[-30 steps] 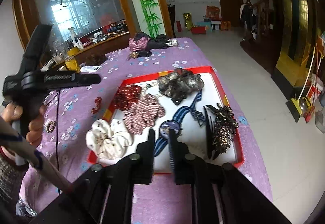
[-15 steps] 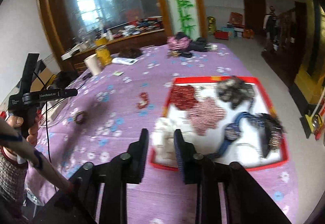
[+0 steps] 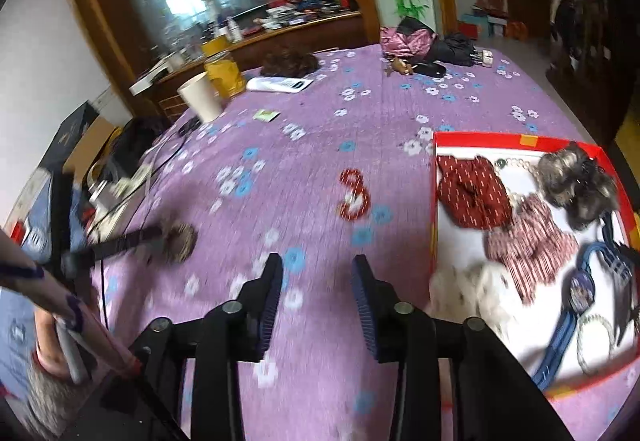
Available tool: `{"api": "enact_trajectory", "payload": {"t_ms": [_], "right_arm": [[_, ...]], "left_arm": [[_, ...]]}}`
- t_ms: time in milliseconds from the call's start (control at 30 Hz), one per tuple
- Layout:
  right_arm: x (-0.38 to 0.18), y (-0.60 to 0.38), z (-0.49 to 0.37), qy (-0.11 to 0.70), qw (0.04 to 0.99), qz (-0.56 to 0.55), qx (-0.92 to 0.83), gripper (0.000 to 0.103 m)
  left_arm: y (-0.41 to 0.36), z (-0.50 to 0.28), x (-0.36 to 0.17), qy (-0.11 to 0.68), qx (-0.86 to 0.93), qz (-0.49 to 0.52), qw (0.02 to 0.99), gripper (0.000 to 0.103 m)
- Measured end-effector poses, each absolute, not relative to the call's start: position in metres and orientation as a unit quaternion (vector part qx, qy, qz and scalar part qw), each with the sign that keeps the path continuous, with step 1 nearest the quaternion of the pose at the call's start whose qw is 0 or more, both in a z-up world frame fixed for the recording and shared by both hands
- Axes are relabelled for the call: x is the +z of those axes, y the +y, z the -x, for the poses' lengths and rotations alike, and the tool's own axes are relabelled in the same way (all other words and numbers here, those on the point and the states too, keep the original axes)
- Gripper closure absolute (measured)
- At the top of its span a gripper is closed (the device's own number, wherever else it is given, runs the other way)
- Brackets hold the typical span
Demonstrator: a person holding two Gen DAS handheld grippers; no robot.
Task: Organize jewelry
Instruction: 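Move left tool to leopard bracelet while right tool reaches red bead bracelet, then grasp the leopard-print bracelet with left tool while right tool grasps red bead bracelet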
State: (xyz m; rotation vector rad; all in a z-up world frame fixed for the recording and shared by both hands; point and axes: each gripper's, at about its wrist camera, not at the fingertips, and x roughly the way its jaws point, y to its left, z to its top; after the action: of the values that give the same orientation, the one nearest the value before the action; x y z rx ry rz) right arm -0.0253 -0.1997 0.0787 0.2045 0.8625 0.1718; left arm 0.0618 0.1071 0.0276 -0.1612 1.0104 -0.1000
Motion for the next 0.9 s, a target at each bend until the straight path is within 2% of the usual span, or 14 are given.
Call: {"api": "enact_trajectory", "payload": {"t_ms": [433,600,900], "right_arm": [[0.041,-0.184,-0.068,0.473,0.875,-0.102,0.023,0.062],[0.033,-0.175,-0.081,0.472,0.879,-0.061,0.000,0.061],[0.015,-0.178,-0.091,0.485,0.873,-0.058,-0.014,0.061]], "left_arm": [[0.108,-0.065,0.015,0.468,-0.077,0.069,0.878,0.058],[0.102,-0.062,0.015,0.463,-0.075,0.055,0.882,0.058],[0.083,-0.054,0.013,0.453,-0.055,-0.002,0.890,0.058]]}}
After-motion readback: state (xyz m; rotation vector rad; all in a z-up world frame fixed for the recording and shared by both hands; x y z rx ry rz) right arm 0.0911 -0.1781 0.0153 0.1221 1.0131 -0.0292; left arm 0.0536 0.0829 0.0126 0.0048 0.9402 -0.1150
